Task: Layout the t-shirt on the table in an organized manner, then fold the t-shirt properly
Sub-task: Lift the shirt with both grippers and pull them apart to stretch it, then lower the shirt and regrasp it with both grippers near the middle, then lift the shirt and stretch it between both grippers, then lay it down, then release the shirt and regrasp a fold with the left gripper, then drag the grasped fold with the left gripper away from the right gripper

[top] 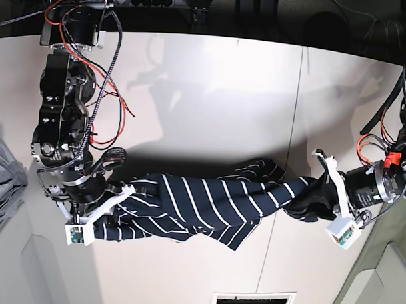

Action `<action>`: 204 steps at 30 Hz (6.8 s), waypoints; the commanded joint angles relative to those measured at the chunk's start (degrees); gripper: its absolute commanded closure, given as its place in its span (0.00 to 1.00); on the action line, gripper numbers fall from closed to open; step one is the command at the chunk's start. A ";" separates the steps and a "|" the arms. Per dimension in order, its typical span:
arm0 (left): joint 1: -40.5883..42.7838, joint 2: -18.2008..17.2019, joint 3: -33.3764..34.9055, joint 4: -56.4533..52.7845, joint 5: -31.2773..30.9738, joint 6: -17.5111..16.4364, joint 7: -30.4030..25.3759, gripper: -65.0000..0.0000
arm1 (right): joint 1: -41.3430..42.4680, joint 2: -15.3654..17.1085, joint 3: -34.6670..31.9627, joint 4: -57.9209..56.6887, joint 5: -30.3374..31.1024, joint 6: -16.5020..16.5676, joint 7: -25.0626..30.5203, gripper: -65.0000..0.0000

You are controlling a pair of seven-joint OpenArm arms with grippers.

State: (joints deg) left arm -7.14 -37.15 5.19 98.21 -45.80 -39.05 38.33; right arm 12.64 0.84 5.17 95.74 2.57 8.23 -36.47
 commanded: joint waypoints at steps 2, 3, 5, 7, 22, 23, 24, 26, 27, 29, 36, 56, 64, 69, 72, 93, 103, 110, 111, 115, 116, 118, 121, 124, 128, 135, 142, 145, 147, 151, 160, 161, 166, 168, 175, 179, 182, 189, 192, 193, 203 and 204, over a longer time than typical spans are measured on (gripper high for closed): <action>0.66 -0.59 -0.70 2.19 0.13 0.20 -0.39 1.00 | 0.13 0.39 0.42 1.16 0.04 -0.26 1.70 1.00; 1.16 -0.28 -0.70 2.34 0.13 0.20 -0.37 1.00 | -0.22 0.37 0.22 1.16 0.39 -0.24 1.70 1.00; 1.44 0.13 -0.70 2.34 0.13 0.20 -0.39 1.00 | -0.70 0.39 -0.15 1.14 0.50 0.11 1.88 1.00; 1.05 0.13 -0.83 2.38 0.20 0.20 -0.94 1.00 | -0.70 0.42 -0.15 1.14 0.50 1.75 2.43 1.00; -10.58 -7.67 -10.97 10.27 -1.33 -0.95 -0.55 1.00 | 12.33 0.37 -0.15 1.25 5.79 8.31 1.79 1.00; -10.58 -8.35 -10.97 11.89 -1.36 -0.90 0.07 1.00 | 12.72 0.24 -0.15 1.25 7.37 8.96 1.31 1.00; -10.58 -8.94 -10.97 13.16 -1.36 0.07 0.52 1.00 | 12.72 0.22 -0.15 1.29 8.55 9.55 1.25 1.00; -10.58 -9.60 -10.95 14.78 -1.31 2.54 0.55 1.00 | 12.50 0.07 -0.15 1.29 9.49 10.29 0.37 1.00; -10.60 -9.55 -10.95 14.97 -1.25 2.62 0.50 1.00 | 12.28 0.07 -0.17 1.29 9.49 10.27 -0.07 1.00; -10.12 -9.29 -10.95 14.97 -1.11 2.54 0.50 1.00 | 11.30 0.11 -0.15 1.29 9.44 10.25 -0.20 1.00; -2.23 -5.03 -10.88 14.91 -1.09 2.36 0.52 1.00 | 2.75 0.13 -0.15 1.27 4.44 9.99 -0.24 1.00; -1.46 18.38 1.95 -22.60 13.86 2.43 -12.72 0.46 | -15.04 0.26 10.84 1.42 -1.44 -1.18 -0.15 0.52; -7.13 23.37 8.44 -36.17 23.58 9.77 -18.36 0.46 | -15.04 0.24 11.17 11.47 5.51 2.60 -2.01 0.52; -7.80 24.85 10.36 -39.43 27.06 12.87 -21.00 0.46 | -14.91 0.09 5.95 12.15 5.55 4.61 -1.57 0.52; -7.76 25.57 11.50 -40.98 28.28 12.96 -21.00 0.47 | -14.91 0.09 1.42 11.98 4.83 6.16 -1.36 0.52; -7.26 24.20 12.90 -41.64 31.36 12.90 -20.48 1.00 | -0.31 0.09 -10.54 -26.18 -6.64 3.15 13.14 1.00; -6.62 14.62 12.79 -30.95 26.27 12.87 -18.08 1.00 | 0.92 0.11 -10.54 -13.60 -5.73 5.70 8.55 1.00; -3.76 2.86 10.14 -8.31 24.52 13.16 -14.23 1.00 | 1.16 0.11 -9.60 4.39 -3.02 5.70 3.04 1.00; -3.61 1.14 8.96 -5.31 23.71 14.10 -13.27 1.00 | 1.18 0.11 -8.98 5.77 -3.02 5.70 3.19 1.00; -3.65 -4.74 2.21 2.38 22.53 17.44 -9.77 1.00 | 1.31 0.13 -4.94 9.64 -2.99 5.66 3.43 1.00; -3.63 -6.08 0.17 3.30 22.45 17.64 -9.60 1.00 | 1.33 0.15 -3.58 10.12 -2.95 5.66 3.43 1.00; -3.63 -8.50 -3.50 5.40 21.00 17.35 -9.33 1.00 | 1.27 0.44 -0.81 10.62 -1.33 5.70 3.37 1.00; -3.63 -10.86 -7.54 8.92 18.10 17.20 -8.33 1.00 | 1.14 1.75 2.54 10.64 2.60 6.67 3.13 1.00; -3.63 -11.76 -9.01 12.17 16.96 16.74 -7.23 1.00 | 1.14 3.06 4.33 10.64 3.48 7.06 2.73 1.00; -1.95 -11.72 -9.01 13.55 16.22 16.72 -4.92 1.00 | 0.42 3.93 6.05 9.97 3.32 6.97 1.46 1.00; 8.83 -7.89 -8.98 13.46 13.75 10.93 -2.01 1.00 | -0.33 3.93 9.73 -1.33 1.29 5.86 -0.11 0.93; 24.35 0.22 -8.96 13.42 8.28 1.79 -1.20 0.96 | -7.28 3.91 15.67 -6.80 2.40 2.78 1.81 0.51; 27.85 2.80 -8.96 13.42 8.31 1.68 -1.20 0.75 | -9.57 3.91 18.93 -6.80 4.55 2.03 5.75 0.51; 28.46 3.37 -8.96 13.42 8.31 1.70 -1.22 0.64 | -9.57 3.91 21.03 -6.82 5.68 2.03 7.21 0.51; 26.88 3.32 -9.09 13.42 9.99 3.74 -2.75 0.59 | -8.20 3.93 23.21 -6.84 8.22 2.12 9.77 0.51; 16.33 3.34 -9.07 5.31 12.39 6.47 -6.12 0.44 | 0.46 3.93 20.61 -14.12 9.46 5.38 9.75 0.31; 15.04 3.34 -9.05 1.99 12.37 6.47 -7.32 0.41 | 1.68 3.91 19.82 -16.72 9.44 5.97 9.73 0.31; 7.52 5.49 -8.83 -15.58 12.33 5.55 -8.98 0.40 | 5.68 3.91 14.93 -29.33 9.46 9.25 11.23 0.31; 4.85 6.58 -8.20 -21.44 12.35 2.23 -9.01 0.40 | 6.01 3.89 12.55 -32.37 9.46 9.14 13.73 0.38; 3.02 7.13 1.81 -32.20 14.01 -0.95 -13.57 1.00 | 6.01 2.38 8.63 -33.81 6.62 9.16 16.31 1.00; 1.27 7.10 5.90 -32.20 15.67 -0.95 -14.97 1.00 | 7.17 2.60 8.70 -33.70 6.64 9.44 18.95 1.00; -2.82 5.81 5.81 -32.15 12.04 -0.95 -14.21 1.00 | 10.12 3.78 8.70 -33.11 6.67 15.08 18.91 1.00; -11.65 -1.66 5.75 -25.38 -1.70 -0.95 -5.18 1.00 | 12.44 5.03 8.70 -18.53 10.45 22.51 12.81 1.00; -13.05 -5.09 5.70 -20.28 -4.33 -0.95 -5.05 1.00 | 12.24 5.03 8.72 -11.69 13.53 21.53 5.27 1.00; -13.00 -5.90 5.73 -18.29 -4.68 -0.95 -5.01 1.00 | 11.89 5.05 8.81 -9.88 14.56 21.53 3.04 1.00; -5.22 -5.07 5.73 -13.57 -9.20 -0.95 3.50 1.00 | -11.85 5.01 15.93 8.44 19.56 21.53 0.61 1.00; -4.26 -4.26 5.73 -14.03 -9.20 -0.95 3.50 1.00 | -14.34 5.01 17.97 9.53 19.56 21.55 1.03 1.00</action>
State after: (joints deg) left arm -10.02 -40.49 11.51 83.48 -53.49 -39.68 43.24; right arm -2.83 5.26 23.00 104.14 21.02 29.50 -37.30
